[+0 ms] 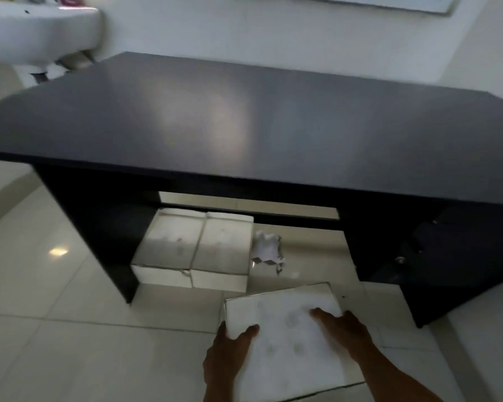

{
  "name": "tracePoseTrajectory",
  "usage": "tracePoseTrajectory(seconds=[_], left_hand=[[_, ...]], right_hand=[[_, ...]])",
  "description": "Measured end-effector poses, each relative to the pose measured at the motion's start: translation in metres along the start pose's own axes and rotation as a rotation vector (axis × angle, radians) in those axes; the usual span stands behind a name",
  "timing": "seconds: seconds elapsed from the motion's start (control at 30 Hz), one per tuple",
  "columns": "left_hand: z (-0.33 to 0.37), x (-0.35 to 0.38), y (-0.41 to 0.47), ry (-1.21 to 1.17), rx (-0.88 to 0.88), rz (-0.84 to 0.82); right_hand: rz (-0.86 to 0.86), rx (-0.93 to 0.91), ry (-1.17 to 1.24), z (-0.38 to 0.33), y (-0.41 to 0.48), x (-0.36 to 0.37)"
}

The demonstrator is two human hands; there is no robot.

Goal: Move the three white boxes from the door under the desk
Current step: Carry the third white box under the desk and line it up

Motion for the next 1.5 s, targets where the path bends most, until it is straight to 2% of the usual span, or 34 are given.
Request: tracePoseTrajectory(seconds=[0.13, 0.27, 0.5, 0.6, 0.73, 0.8, 0.87, 0.93, 1.0, 1.07, 1.13, 1.27, 1.37, 1.5], left_hand=[[0.011, 0.068, 0.064, -0.061, 0.052, -0.097], [0.025, 0.115, 0.126, -0.059, 0.142, -0.122], [0.042, 0.143, 0.185, 0.066, 0.187, -0.057], [0.049, 0.144, 0.198, 0.073, 0.195, -0.067], [0.054, 0.142, 0.211, 0.108, 0.205, -0.075], [0.055, 0.137, 0.215, 0.176, 0.232, 0.018], [0.062, 0.128, 0.212, 0.384, 0.339, 0.299], [0.081, 0.126, 0.198, 0.6, 0.559, 0.566], [0.102, 0.136, 0.194, 0.707, 0.714, 0.527], [0.115, 0.146, 0.198, 0.817, 0.76, 0.376], [0.119, 0.151, 0.202, 0.923, 0.768, 0.316], [0.12, 0.155, 0.204, 1.02, 0.814, 0.365], [0.119, 0.155, 0.2, 0.988, 0.808, 0.425], [0.109, 0.149, 0.2, 0.981, 0.683, 0.479]], right_hand=[[-0.02, -0.002, 0.062, 0.045, 0.061, 0.003], [-0.028, -0.032, 0.125, 0.088, 0.125, 0.019], [0.049, -0.201, 0.104, 0.104, 0.176, 0.04], [0.055, -0.209, 0.18, 0.099, 0.186, 0.039], [0.016, -0.185, 0.151, 0.097, 0.191, 0.041], [-0.028, -0.123, 0.127, 0.103, 0.194, 0.04], [-0.073, -0.058, 0.236, 0.114, 0.197, 0.041], [-0.076, -0.004, 0.426, 0.127, 0.194, 0.045], [-0.06, 0.068, 0.476, 0.141, 0.19, 0.051], [-0.097, 0.137, 0.595, 0.155, 0.195, 0.061], [-0.161, 0.201, 0.721, 0.162, 0.198, 0.071], [-0.205, 0.227, 0.721, 0.159, 0.197, 0.068], [-0.162, 0.209, 0.696, 0.154, 0.195, 0.061], [-0.092, 0.083, 0.652, 0.142, 0.197, 0.057]])
Point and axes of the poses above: each hand's wrist, its own y-axis towards the middle knuckle, its own x-axis out of the palm, z = x × y, the point moved 6 cm from there along y, towards the middle knuckle, and after that the axes turned 10 degrees about -x, right-handed, at the moved point
